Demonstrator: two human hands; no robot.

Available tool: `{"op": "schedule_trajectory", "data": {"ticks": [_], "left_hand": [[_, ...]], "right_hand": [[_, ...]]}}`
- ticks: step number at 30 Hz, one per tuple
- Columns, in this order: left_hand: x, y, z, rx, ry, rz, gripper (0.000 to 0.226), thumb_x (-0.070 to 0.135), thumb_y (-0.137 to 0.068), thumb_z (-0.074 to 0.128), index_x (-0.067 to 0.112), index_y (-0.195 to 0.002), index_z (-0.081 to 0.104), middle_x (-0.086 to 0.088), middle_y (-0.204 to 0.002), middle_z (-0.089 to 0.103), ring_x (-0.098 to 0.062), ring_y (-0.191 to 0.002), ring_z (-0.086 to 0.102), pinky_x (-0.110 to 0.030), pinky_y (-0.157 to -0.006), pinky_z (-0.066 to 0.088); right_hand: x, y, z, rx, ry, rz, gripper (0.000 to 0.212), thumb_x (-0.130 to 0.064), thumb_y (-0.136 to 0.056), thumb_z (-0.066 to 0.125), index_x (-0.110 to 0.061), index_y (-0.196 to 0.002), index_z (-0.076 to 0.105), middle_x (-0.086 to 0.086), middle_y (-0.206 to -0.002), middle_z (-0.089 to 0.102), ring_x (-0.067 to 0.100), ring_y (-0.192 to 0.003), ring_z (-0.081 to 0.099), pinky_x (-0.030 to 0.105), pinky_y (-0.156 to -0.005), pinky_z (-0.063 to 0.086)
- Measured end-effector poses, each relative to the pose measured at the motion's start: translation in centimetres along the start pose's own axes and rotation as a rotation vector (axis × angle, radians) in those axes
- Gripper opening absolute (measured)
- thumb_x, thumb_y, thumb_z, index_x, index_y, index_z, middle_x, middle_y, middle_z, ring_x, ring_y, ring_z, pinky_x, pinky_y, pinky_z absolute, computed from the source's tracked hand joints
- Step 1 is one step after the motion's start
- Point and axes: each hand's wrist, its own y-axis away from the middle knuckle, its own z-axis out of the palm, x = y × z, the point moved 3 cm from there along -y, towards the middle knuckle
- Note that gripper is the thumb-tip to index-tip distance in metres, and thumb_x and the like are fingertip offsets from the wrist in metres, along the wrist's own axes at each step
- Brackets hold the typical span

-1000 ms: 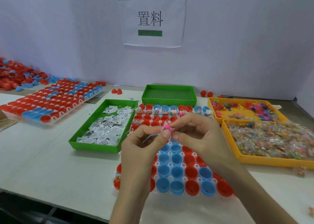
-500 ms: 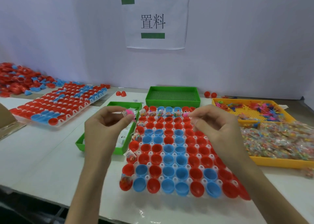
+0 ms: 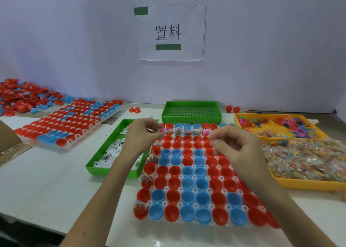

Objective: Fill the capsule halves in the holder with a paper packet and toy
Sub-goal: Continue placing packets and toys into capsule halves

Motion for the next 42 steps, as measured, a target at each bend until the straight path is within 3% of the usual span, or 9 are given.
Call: {"op": "schedule_trajectory", "data": {"ticks": [9,17,25,28,31,34,37,42], "left_hand": [[-0.6,-0.9,1.9,-0.083,-0.127,0.049,0.023,0.009,-0.075,0.084,0.027,-0.07,0.072,0.013,-0.072,0.071,0.001,-0.061,0.066,-0.014,-0.055,0.049],[-1.3,-1.1,3.0,-0.151,-0.171,0.011,0.017,0.008,-0.073,0.086,0.022,-0.069,0.077,0.01,-0.067,0.073,0.001,-0.062,0.069,-0.027,-0.07,0.061],[-1.2,-0.9,3.5,-0.1,-0.236,-0.026,0.029,0.008,-0.072,0.082,0.031,-0.057,0.072,0.017,-0.062,0.068,-0.007,-0.057,0.067,-0.031,-0.061,0.061],[-1.2,-0.8,3.7,-0.058,-0.321,-0.026,0.032,0.013,-0.069,0.081,0.036,-0.052,0.066,0.022,-0.067,0.063,-0.005,-0.075,0.063,-0.027,-0.073,0.054],[-1.4,-0.8,3.7,-0.063,-0.345,-0.074,0.029,0.017,-0.069,0.083,0.035,-0.053,0.067,0.022,-0.068,0.063,-0.006,-0.078,0.061,-0.036,-0.083,0.055],[-1.6,-1.4,3.7,-0.124,-0.346,-0.122,0.026,0.02,-0.071,0.085,0.033,-0.055,0.068,0.02,-0.066,0.064,-0.004,-0.07,0.059,-0.033,-0.075,0.054],[-1.2,-2.0,3.8,-0.22,-0.352,-0.152,0.023,0.018,-0.074,0.086,0.03,-0.062,0.069,0.018,-0.056,0.053,-0.004,-0.06,0.05,-0.027,-0.064,0.043],[-0.7,-2.7,3.4,-0.332,-0.289,-0.174,0.018,0.012,-0.074,0.085,0.027,-0.073,0.074,0.01,-0.073,0.06,-0.011,-0.071,0.056,-0.033,-0.077,0.053]], "right_hand": [[0.3,-0.3,-0.8,0.025,-0.02,0.018,0.023,0.005,-0.088,0.068,-0.017,-0.085,0.074,-0.006,-0.072,0.069,0.012,-0.062,0.064,0.021,-0.066,0.054],[0.4,-0.5,-1.1,0.054,-0.001,0.036,0.022,0.004,-0.087,0.068,-0.017,-0.084,0.074,-0.003,-0.072,0.069,0.012,-0.061,0.063,0.029,-0.067,0.055],[0.5,-0.5,-1.3,0.062,-0.017,0.044,0.019,0.003,-0.088,0.067,-0.014,-0.085,0.073,-0.006,-0.073,0.069,0.009,-0.061,0.062,0.022,-0.065,0.055],[0.5,-0.6,-1.4,0.063,-0.016,0.044,0.02,0.002,-0.088,0.066,-0.016,-0.085,0.073,-0.004,-0.075,0.07,0.01,-0.061,0.062,0.023,-0.066,0.055],[0.6,-0.7,-1.6,0.076,-0.016,0.037,0.021,0.002,-0.089,0.067,-0.017,-0.084,0.074,-0.001,-0.075,0.07,0.011,-0.062,0.063,0.022,-0.066,0.055],[0.8,-0.8,-2.2,0.108,-0.005,0.036,0.02,0.001,-0.089,0.067,-0.017,-0.084,0.073,0.0,-0.074,0.069,0.013,-0.061,0.063,0.026,-0.066,0.056],[1.3,-1.1,-3.2,0.158,-0.006,0.053,0.021,0.0,-0.089,0.067,-0.019,-0.084,0.073,0.001,-0.074,0.069,0.013,-0.061,0.063,0.026,-0.066,0.057],[2.0,-1.8,-5.1,0.256,-0.002,0.055,0.022,0.001,-0.09,0.065,-0.019,-0.084,0.073,-0.002,-0.071,0.069,0.009,-0.06,0.061,0.02,-0.063,0.054]]}}
